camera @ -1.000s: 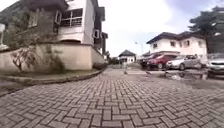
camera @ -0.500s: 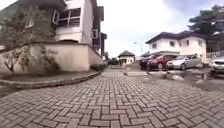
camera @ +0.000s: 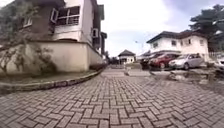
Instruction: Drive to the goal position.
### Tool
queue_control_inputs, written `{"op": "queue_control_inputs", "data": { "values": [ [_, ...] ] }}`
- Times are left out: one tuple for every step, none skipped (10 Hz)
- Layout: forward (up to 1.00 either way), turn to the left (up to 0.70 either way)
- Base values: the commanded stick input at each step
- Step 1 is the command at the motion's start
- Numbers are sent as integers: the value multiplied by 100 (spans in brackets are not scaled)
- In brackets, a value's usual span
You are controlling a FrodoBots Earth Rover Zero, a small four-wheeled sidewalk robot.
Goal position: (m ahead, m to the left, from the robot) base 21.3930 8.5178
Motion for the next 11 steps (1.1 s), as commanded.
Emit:
{"op": "queue_control_inputs", "data": {
  "values": [
    [69, 3],
    [69, 3],
    [69, 3],
    [69, 3],
    [69, 3],
    [69, 3],
    [69, 3],
    [69, 3],
    [69, 3],
    [69, 3],
    [69, 3]
  ]
}}
